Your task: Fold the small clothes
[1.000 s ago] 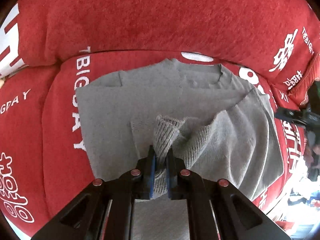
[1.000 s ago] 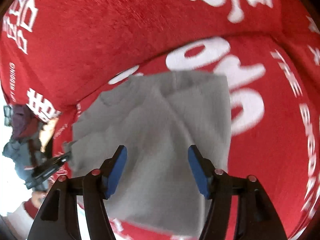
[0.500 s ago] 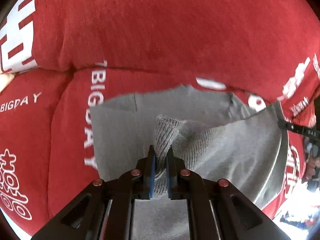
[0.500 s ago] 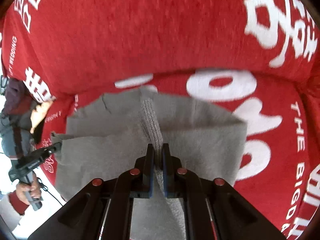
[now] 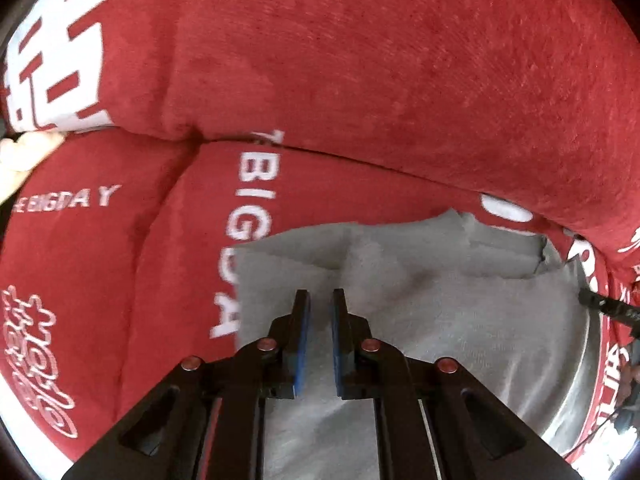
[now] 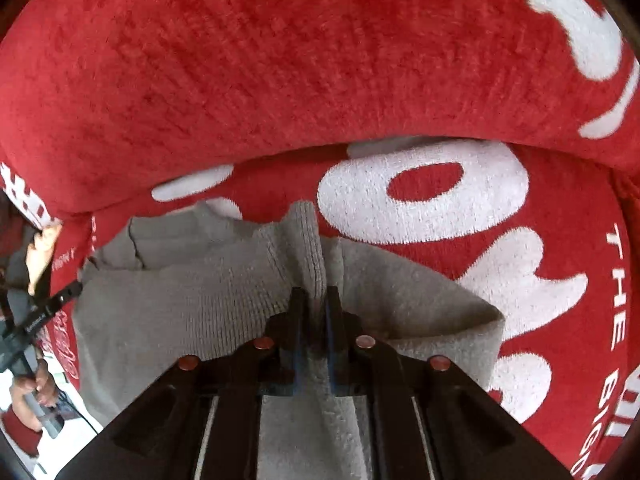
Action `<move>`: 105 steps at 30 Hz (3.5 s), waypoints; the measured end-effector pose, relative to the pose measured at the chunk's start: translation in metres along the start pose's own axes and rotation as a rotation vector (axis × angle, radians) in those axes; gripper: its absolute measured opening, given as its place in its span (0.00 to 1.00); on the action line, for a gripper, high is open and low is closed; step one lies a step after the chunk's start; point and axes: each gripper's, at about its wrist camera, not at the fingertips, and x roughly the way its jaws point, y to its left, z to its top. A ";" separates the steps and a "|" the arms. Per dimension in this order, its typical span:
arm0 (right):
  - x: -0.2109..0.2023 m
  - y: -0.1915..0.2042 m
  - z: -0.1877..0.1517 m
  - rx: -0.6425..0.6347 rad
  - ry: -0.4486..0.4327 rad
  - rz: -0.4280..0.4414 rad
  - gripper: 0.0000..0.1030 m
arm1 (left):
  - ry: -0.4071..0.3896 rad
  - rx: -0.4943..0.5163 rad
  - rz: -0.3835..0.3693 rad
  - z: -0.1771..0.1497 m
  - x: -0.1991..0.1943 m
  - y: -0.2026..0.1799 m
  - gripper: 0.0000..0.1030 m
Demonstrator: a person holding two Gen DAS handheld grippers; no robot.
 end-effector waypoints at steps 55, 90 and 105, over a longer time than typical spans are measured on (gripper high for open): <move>-0.068 -0.055 -0.223 0.578 -0.022 0.322 0.08 | 0.212 -0.128 -0.083 -0.177 -0.027 0.059 0.29; -0.041 0.125 -0.245 0.136 0.201 0.267 0.66 | 0.221 -0.174 -0.101 -0.208 -0.082 0.065 0.95; -0.004 0.150 -0.255 0.166 0.306 0.279 0.66 | 0.239 -0.222 -0.108 -0.215 -0.071 0.066 0.95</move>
